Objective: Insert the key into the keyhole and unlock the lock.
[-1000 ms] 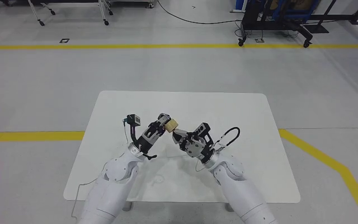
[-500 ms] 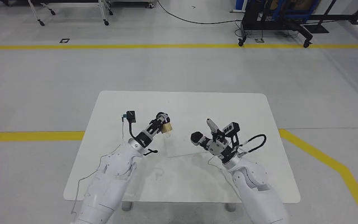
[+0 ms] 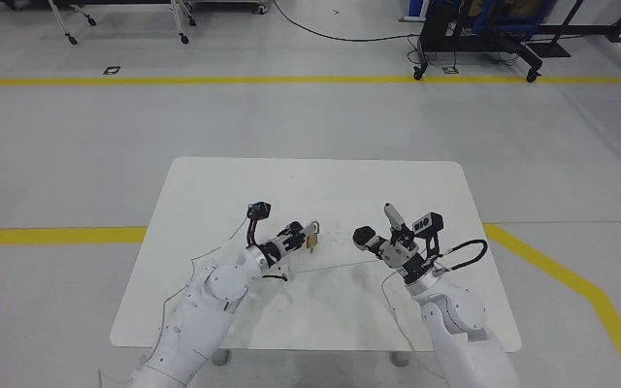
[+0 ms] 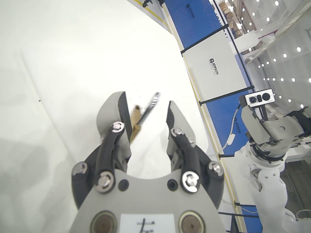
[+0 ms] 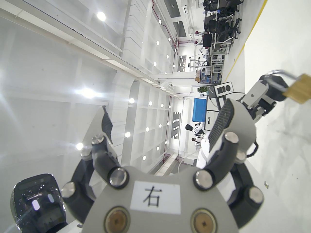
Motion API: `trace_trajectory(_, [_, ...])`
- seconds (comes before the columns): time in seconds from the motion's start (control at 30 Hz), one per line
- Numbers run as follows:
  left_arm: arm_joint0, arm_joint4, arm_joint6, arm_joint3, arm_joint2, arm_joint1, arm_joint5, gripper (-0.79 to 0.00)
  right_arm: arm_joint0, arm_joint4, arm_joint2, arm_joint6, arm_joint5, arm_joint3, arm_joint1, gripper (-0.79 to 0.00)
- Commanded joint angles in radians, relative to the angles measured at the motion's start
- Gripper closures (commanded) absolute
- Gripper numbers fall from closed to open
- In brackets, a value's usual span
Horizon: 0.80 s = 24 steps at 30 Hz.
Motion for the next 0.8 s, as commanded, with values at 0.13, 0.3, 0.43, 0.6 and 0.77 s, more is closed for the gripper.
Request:
trace_trajectory(0.13, [0.022, 0.106, 0.069, -0.037, -0.038, 0.015, -0.03, -0.785, 0.0, 0.0, 0.0, 0.0, 0.0, 0.0, 0.0, -0.785])
trace_trajectory(0.3, [0.044, 0.217, 0.29, -0.074, -0.097, 0.024, -0.118, -0.785, 0.001, -0.009, 0.033, -0.148, -0.106, -0.002, -0.004, -0.785])
trace_trajectory(0.43, [0.065, 0.394, 0.509, -0.113, -0.147, 0.035, -0.178, -0.785, -0.049, 0.009, 0.148, -0.185, -0.231, -0.049, 0.004, -0.785])
trace_trajectory(0.6, [0.08, 0.501, 0.596, -0.136, -0.159, 0.039, -0.173, -0.785, -0.116, -0.043, 0.269, -0.23, -0.367, -0.106, 0.01, -0.785])
trace_trajectory(0.77, [0.08, 0.5, 0.594, -0.136, -0.159, 0.039, -0.173, -0.784, -0.117, -0.047, 0.27, -0.231, -0.368, -0.107, 0.01, -0.784])
